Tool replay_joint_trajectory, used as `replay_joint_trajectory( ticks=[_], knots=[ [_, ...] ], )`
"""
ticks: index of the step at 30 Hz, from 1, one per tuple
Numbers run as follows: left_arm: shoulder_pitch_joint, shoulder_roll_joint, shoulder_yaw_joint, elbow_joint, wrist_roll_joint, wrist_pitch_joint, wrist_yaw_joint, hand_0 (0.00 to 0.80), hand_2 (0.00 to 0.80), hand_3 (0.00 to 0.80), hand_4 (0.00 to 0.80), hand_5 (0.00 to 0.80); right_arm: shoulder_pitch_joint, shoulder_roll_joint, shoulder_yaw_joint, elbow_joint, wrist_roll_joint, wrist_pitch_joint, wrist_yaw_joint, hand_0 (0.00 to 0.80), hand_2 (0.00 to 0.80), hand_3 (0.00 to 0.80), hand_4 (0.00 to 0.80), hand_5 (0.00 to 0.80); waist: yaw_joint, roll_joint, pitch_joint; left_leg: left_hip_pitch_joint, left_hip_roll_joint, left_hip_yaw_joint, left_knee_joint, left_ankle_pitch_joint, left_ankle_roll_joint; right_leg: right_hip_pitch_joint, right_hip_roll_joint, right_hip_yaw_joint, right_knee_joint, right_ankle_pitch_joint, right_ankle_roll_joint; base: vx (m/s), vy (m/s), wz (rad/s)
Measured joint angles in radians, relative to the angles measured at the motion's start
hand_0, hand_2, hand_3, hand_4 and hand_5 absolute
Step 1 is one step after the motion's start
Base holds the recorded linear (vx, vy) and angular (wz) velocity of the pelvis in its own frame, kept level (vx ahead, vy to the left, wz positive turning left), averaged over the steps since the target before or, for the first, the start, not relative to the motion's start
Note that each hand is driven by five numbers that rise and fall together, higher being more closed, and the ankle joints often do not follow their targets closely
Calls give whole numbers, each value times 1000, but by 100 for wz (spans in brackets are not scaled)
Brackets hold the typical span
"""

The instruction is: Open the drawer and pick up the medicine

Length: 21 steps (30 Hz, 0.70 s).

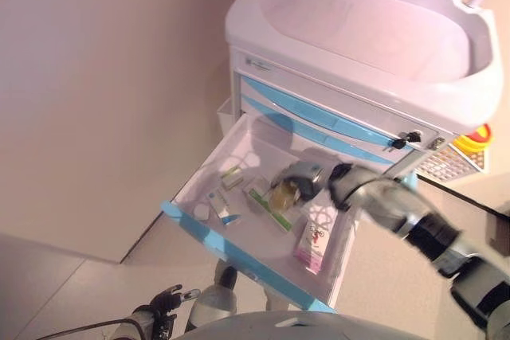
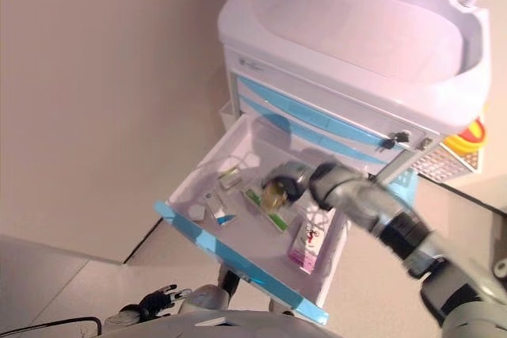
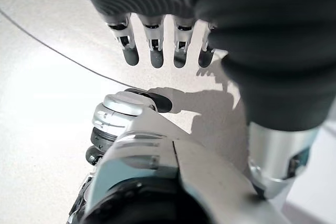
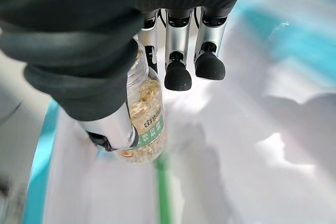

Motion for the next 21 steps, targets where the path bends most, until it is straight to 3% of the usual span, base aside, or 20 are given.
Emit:
replay_joint_trajectory(
  ticks=[3, 6, 9, 17, 21],
  knots=[
    [2, 3, 3, 4, -5, 0, 0, 0, 0, 0, 0, 0, -133, -106, -95, 44, 270, 55, 27, 800, 800, 800, 800, 800, -26, -11, -3, 10, -2, 17, 0, -3, 4, 13, 0, 18, -19, 17, 4, 47, 38, -21],
    [4, 6, 3, 12, -8, 0, -5, 0, 0, 0, 0, 0, -222, -96, -197, 163, 527, 71, -31, 800, 800, 800, 800, 800, -44, -19, -9, 26, -4, 30, 0, -7, 9, 33, 1, 29, -36, 26, 6, 45, 38, -12],
    [5, 14, -4, 13, -8, 0, -18, 0, 0, 0, 0, 0, -283, -92, -268, 284, 646, 78, -120, 800, 800, 800, 800, 800, -47, -25, -14, 30, -4, 33, 0, -8, 11, 34, 0, 32, -38, 24, 9, 31, 30, -1],
    [-4, 19, -29, 16, -39, 10, -30, 0, 0, 0, 0, 0, -392, -124, -256, 588, 644, 134, -241, 800, 800, 800, 800, 800, -45, -21, -31, 33, -7, 26, 0, -7, 12, 51, 1, 28, -52, 30, 6, 12, 5, 3],
    [-5, 19, -37, 17, -41, 42, -29, 0, 0, 0, 0, 0, -487, -173, -93, 759, 542, 142, -237, 800, 800, 800, 800, 800, -40, -12, -36, 33, -7, 21, 0, -6, 12, 60, 3, 22, -64, 36, 5, 8, 1, 3]
  ],
)
